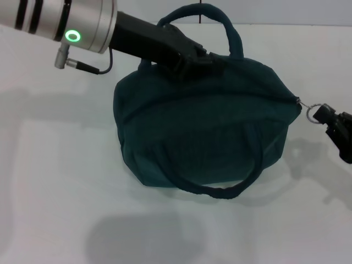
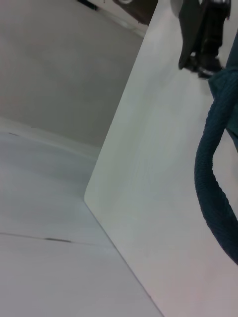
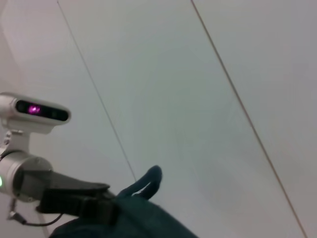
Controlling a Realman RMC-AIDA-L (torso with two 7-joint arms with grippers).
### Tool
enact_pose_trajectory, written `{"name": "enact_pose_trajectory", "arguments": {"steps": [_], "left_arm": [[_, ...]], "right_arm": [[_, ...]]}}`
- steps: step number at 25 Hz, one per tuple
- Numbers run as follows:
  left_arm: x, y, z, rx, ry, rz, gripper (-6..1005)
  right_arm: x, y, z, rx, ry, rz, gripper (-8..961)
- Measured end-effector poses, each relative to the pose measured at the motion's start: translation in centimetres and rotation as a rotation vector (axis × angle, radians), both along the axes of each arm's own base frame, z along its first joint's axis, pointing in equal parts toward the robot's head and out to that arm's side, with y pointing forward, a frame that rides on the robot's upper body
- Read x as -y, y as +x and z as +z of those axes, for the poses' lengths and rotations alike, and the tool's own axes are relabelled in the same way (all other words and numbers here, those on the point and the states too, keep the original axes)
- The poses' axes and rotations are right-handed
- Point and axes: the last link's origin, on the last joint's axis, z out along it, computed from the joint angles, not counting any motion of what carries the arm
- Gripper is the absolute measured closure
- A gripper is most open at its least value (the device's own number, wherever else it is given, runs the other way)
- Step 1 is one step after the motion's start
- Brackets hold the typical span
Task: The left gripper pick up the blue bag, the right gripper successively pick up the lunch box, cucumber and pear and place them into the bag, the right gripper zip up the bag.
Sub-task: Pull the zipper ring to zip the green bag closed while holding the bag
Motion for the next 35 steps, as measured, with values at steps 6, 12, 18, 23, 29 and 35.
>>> {"name": "enact_pose_trajectory", "arguments": {"steps": [6, 12, 18, 23, 29, 35], "left_arm": [[0.4, -0.3, 0.7, 0.027, -0.016, -0.002, 941], [0.5, -0.6, 0.8, 0.034, -0.017, 0.002, 943], [0.5, -0.8, 0.6, 0.035, -0.023, 0.001, 957], [0.2, -0.9, 0.1, 0.031, -0.036, 0.009, 965], [0.0, -0.3, -0.9, 0.005, -0.040, -0.005, 886], [-0.6, 0.0, -1.7, -0.032, -0.015, -0.013, 767]], "right_arm": [[-0.3, 0.6, -0.1, 0.023, 0.007, -0.042, 939], [-0.6, 0.7, -0.4, 0.042, -0.003, -0.053, 939], [-0.7, 0.7, -0.8, 0.056, -0.016, -0.056, 940], [-0.7, 0.7, -0.8, 0.056, -0.017, -0.055, 940], [-0.8, 0.6, -0.8, 0.057, -0.017, -0.053, 941], [-0.8, 0.7, -0.8, 0.059, -0.017, -0.055, 941]]}}
